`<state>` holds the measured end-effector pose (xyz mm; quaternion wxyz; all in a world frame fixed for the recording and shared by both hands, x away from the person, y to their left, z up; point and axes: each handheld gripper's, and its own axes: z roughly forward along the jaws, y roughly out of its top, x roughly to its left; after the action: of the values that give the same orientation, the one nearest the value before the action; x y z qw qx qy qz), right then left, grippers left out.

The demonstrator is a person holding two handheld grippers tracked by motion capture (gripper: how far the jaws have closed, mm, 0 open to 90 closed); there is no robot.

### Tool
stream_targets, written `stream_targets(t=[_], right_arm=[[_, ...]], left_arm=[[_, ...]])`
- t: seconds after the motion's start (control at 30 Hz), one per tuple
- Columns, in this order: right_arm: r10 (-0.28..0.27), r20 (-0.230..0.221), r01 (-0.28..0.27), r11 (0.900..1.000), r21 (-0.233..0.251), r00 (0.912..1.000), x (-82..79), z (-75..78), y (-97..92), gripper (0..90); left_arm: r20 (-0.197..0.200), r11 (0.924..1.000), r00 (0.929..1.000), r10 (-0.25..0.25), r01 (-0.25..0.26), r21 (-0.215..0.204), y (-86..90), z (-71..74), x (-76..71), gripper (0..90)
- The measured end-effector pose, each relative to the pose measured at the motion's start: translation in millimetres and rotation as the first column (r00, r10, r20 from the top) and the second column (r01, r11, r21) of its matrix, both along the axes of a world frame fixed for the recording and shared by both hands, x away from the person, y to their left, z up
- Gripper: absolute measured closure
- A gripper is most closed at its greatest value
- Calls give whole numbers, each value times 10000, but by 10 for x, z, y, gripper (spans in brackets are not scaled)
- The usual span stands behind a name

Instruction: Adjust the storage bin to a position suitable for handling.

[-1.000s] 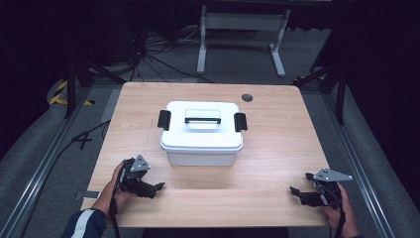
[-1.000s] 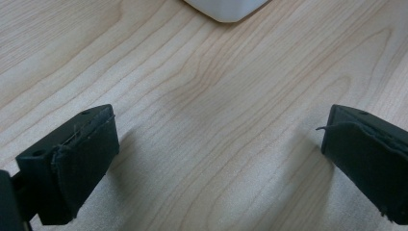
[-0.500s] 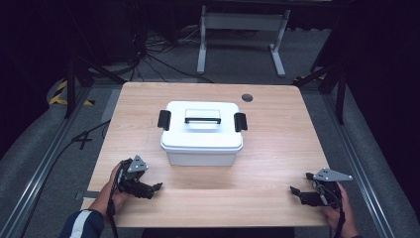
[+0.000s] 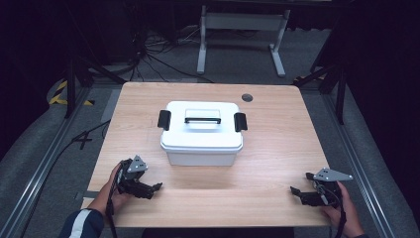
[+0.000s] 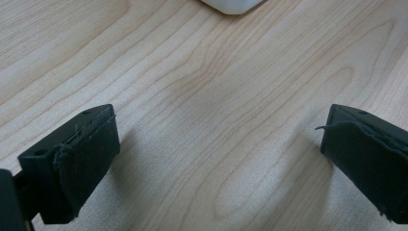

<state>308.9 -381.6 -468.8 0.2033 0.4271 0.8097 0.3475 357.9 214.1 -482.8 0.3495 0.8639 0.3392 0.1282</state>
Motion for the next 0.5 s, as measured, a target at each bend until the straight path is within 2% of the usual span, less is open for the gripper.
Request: stream_targets(t=[0.17,0.33,0.5], right_arm=[[254,-14,-254,9997,-17,9997,6,2,-24,146],[242,-154,-244,9997,-99,9996,4,21,-14,149],[554,-115,-560,9970,-542,9984,2,50,-6,149]], left_arm=[[1,10000,10000,81,-81,8,-2,1,-8,5],[-10,10000,10000,64,-64,9,1,1,-6,5],[-17,10000,10000,69,-69,-24,0,0,-9,5]])
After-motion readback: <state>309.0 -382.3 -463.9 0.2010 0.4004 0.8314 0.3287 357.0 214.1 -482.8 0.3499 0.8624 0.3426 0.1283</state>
